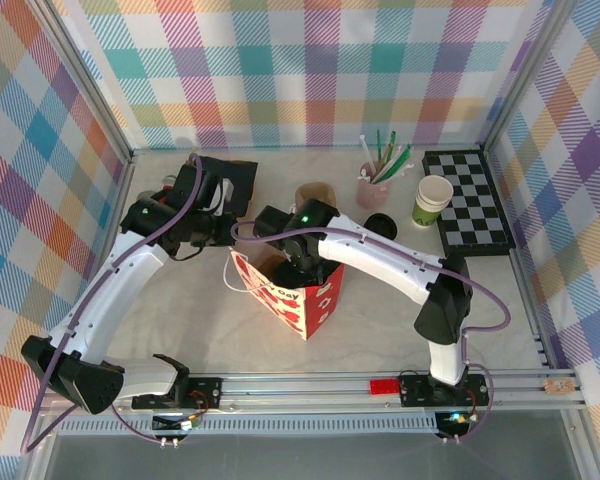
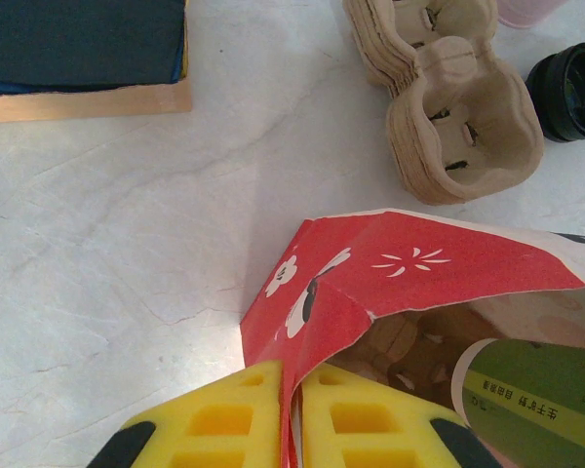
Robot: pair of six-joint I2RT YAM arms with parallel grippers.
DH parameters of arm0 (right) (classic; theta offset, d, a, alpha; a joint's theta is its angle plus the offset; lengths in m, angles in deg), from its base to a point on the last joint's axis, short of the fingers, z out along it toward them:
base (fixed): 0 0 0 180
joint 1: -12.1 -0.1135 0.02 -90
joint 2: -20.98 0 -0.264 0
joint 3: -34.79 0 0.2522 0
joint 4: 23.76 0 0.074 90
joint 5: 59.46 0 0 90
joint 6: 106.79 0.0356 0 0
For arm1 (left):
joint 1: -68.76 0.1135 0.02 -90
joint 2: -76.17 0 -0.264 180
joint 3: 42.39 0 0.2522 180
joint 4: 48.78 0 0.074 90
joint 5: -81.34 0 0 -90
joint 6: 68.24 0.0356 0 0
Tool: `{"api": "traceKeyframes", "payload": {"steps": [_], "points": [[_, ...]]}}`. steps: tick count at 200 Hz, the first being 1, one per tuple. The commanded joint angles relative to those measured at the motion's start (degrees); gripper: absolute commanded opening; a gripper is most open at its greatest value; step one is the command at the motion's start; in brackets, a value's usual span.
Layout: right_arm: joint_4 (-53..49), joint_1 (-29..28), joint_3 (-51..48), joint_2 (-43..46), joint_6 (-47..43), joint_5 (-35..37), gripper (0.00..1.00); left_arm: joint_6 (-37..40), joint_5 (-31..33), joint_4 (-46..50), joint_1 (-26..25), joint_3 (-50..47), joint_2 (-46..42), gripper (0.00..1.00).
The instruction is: Pack the takeout coffee
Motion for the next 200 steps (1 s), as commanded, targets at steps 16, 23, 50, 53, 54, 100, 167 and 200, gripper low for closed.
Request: {"api": "traceKeyframes", "payload": {"steps": [16,23,50,53,54,100,167,200], "points": [[-2.63,-0.55,-1.21,0.69,-0.02,-0.38,0.44,-0.25,0.84,-0.49,0.74,1.68,-0.13,0.13],[-2.65,-0.55,-1.29,0.75,-0.02,-0.37,0.44,-0.23,0.84,-0.41,0.74,1.77,-0.11,0.13],[-2.61,-0.52,-1.74,0.78,-0.02,-0.46,0.44,-0.16,0.84,-0.31,0.74,1.8,-0.02,0.13],[-2.64,-0.52,-1.74,0.75,-0.05,-0.46,0.44,-0.16,0.84,-0.31,0.74,1.77,-0.02,0.13],[-2.65,-0.5,-1.74,0.72,-0.03,-0.46,0.44,-0.16,0.84,-0.31,0.74,1.81,-0.02,0.13],[-2.57,-0.57,-1.66,0.78,-0.24,-0.31,0.44,-0.16,0.93,-0.3,0.75,1.77,-0.11,0.13],[-2.32,-0.42,-1.74,0.69,-0.38,0.23,0.44,-0.16,0.84,-0.4,0.78,1.68,-0.02,0.13],[-2.16,-0.05,-1.92,0.75,-0.48,0.42,0.44,-0.08,0.97,-0.24,0.74,1.87,-0.17,0.13]]}}
